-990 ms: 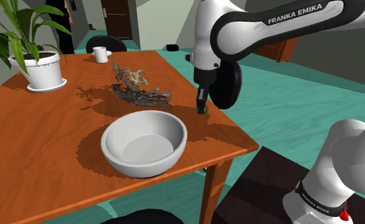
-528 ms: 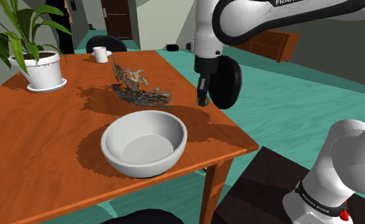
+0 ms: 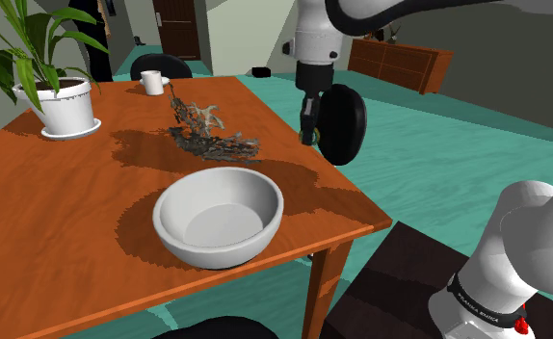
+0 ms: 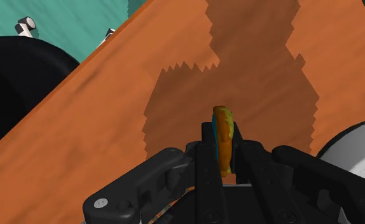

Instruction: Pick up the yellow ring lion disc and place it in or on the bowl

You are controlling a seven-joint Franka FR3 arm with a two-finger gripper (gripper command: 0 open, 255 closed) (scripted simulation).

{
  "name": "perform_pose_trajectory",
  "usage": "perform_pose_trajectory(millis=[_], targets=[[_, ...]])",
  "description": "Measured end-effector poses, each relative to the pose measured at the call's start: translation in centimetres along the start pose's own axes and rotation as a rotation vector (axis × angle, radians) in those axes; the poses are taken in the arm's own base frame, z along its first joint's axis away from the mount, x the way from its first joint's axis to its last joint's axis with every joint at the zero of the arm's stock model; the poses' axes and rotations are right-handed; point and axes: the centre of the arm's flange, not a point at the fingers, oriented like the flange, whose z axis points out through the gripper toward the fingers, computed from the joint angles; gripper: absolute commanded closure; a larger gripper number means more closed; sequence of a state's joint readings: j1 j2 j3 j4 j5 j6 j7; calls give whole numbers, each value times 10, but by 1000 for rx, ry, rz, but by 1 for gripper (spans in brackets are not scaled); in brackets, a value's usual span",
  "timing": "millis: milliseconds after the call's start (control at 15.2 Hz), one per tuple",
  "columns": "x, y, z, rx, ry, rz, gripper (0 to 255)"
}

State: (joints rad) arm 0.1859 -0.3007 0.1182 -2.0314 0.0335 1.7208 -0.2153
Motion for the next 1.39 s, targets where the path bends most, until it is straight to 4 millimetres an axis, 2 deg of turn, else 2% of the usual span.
perform_pose_trajectory(millis=[462,660,990,1386], targets=[[-2,-1,-36,0,0,0,255],[4,-5,-48,0,0,0,255],[30,-55,-48,-1,-1,-1,255],[69,-127,-49,-1,0,-2,255]])
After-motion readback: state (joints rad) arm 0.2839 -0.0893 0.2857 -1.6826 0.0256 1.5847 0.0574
